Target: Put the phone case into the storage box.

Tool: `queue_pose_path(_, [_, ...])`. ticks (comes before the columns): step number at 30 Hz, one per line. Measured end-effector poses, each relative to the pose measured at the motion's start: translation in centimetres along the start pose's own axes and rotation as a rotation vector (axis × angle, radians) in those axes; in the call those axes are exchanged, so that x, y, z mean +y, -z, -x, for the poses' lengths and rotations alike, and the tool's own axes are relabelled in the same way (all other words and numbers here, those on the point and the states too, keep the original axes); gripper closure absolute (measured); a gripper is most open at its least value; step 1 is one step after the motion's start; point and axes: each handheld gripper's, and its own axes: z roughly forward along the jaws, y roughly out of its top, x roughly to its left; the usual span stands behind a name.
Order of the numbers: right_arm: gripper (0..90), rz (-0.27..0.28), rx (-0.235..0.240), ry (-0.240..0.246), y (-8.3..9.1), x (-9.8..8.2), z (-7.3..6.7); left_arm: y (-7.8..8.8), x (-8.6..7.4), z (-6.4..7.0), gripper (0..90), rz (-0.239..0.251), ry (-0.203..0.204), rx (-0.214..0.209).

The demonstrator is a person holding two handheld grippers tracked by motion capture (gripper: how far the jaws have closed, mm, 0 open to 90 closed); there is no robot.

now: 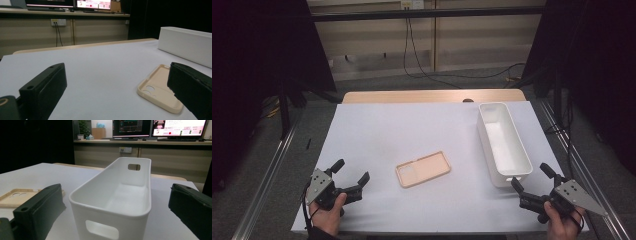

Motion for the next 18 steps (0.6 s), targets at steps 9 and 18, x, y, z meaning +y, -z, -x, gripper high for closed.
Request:
queue_pose_path(9, [0.0,0.004,0.000,-0.008,0.09,-0.04,0.16,-0.25,0.00,0.18,2.4,-0.011,-0.003,-0.023])
queue_pose_path(18, [0.0,0.002,0.010,-0.007,-0.13,0.01,0.01,-0.66,0.08,0.82,2.7,-0.032,-0.002,-0.062])
